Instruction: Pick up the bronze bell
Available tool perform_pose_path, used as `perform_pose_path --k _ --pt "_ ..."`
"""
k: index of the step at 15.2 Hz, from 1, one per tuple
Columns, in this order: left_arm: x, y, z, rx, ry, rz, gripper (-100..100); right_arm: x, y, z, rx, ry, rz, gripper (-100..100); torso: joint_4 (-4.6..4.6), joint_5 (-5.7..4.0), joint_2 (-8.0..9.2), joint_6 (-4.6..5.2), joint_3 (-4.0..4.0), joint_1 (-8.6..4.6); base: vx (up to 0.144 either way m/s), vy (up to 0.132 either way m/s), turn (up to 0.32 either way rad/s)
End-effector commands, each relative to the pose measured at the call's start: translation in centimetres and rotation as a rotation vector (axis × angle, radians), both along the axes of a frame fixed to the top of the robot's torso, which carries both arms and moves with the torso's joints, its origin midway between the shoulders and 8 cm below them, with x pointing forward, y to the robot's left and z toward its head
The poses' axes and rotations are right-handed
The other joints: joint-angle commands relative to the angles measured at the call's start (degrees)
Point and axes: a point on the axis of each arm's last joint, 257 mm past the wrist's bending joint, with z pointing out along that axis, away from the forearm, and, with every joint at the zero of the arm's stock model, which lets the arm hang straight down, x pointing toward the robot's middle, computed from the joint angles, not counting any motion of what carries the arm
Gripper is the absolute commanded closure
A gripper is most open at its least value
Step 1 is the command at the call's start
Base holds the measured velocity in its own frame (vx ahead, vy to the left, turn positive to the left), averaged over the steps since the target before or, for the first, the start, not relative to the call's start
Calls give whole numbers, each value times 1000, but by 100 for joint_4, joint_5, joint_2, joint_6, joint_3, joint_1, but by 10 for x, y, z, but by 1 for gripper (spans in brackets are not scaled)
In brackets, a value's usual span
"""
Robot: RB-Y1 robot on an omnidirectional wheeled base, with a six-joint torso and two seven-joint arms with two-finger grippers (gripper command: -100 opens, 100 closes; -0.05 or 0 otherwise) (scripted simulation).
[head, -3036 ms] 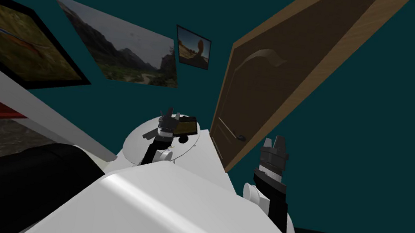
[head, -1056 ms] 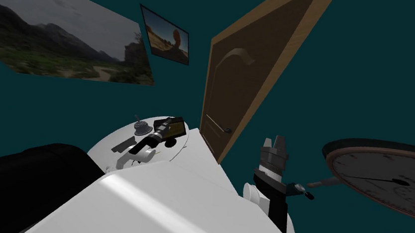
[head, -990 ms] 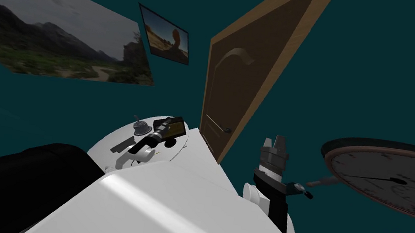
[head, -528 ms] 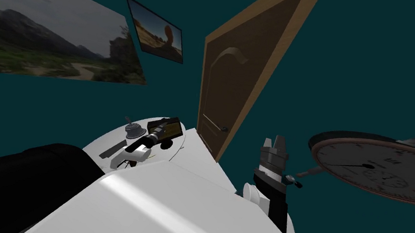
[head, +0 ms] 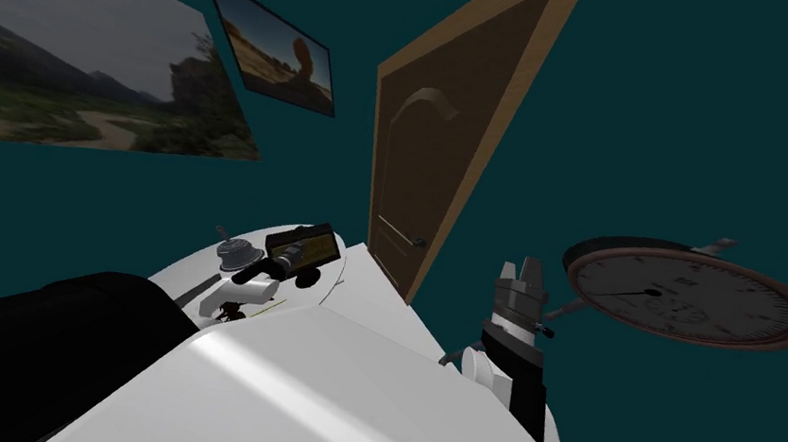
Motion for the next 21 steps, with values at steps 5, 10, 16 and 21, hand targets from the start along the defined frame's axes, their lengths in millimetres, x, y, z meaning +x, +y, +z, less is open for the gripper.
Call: perform_pose_path --k 5,10,16,21 --pt "-32 33 -36 -27 143 73 -100 0 0 0 0 0 0 0 0 0 0 3 0 -1 7 1 -144" --pt "-50 47 -54 -51 222 108 -100 0 0 0 0 0 0 0 0 0 0 0 0 -1 5 2 -93" --pt "-86 71 -81 -95 347 172 -100 0 0 0 0 0 0 0 0 0 -1 2 0 -1 8 1 -129" --pt "-121 89 -102 -144 452 229 -100 0 0 0 0 0 0 0 0 0 -1 4 -1 -1 8 1 -145"
